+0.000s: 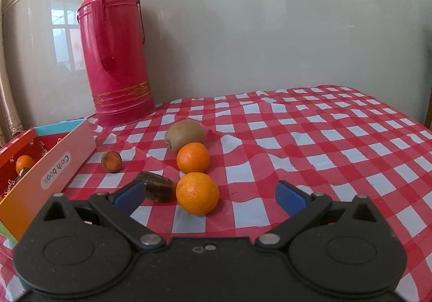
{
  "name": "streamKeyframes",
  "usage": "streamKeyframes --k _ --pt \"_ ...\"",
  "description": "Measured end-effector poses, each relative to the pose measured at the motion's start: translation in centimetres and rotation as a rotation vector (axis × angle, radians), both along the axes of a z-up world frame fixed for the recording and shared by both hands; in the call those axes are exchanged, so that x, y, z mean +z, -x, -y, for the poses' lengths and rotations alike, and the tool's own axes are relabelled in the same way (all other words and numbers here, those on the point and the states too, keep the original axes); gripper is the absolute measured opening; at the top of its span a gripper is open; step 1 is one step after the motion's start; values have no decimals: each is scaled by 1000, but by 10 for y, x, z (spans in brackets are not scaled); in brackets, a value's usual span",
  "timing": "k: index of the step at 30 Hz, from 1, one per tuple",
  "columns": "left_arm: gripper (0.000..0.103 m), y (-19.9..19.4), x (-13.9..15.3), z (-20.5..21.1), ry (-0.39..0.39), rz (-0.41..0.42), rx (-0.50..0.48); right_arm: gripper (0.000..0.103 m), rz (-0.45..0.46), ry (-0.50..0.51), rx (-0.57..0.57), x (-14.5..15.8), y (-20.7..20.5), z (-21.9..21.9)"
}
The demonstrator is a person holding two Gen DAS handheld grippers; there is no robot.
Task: Organize fruits
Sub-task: 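Close the right gripper on an orange while the left tool withdraws from the box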
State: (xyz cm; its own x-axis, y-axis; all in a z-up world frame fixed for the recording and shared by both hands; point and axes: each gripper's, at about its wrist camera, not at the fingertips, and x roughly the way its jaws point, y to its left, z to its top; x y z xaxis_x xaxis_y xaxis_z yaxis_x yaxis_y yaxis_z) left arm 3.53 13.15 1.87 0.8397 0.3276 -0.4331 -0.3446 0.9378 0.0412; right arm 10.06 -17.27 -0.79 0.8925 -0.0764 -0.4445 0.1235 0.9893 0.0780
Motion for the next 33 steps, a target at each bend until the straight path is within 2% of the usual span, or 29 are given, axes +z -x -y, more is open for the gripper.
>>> streamKeyframes --k 4,8,9,11,13,18,19,20,22,31,33 --pt "103 3 -1 -6 -13 6 18 97 -4 -6 13 1 -5 0" --pt "103 5 -1 -15 -2 10 40 92 -15 -26 27 -1 -10 -2" --pt "103 5 -1 -17 2 10 46 90 -15 -28 29 -1 -10 -2" --pt "103 5 -2 -22 11 8 54 77 -16 -27 32 -1 -11 -2" --pt "103 5 -2 -25 17 9 62 72 -24 -39 34 -2 -13 -1" --pt "103 5 -4 -30 38 11 71 70 -56 -76 26 -5 -17 5" --pt "103 5 -4 -30 37 11 71 66 -57 -78 28 -5 -17 5" --pt "103 5 -4 -30 35 11 71 57 -60 -76 31 -5 -18 5" --pt "103 5 -4 -29 25 10 68 46 -72 -77 38 -6 -20 5" --pt "103 6 -4 -28 8 7 68 44 -85 -90 51 -8 -23 3" --pt "103 6 -4 -30 10 7 70 38 -86 -94 52 -8 -23 3"
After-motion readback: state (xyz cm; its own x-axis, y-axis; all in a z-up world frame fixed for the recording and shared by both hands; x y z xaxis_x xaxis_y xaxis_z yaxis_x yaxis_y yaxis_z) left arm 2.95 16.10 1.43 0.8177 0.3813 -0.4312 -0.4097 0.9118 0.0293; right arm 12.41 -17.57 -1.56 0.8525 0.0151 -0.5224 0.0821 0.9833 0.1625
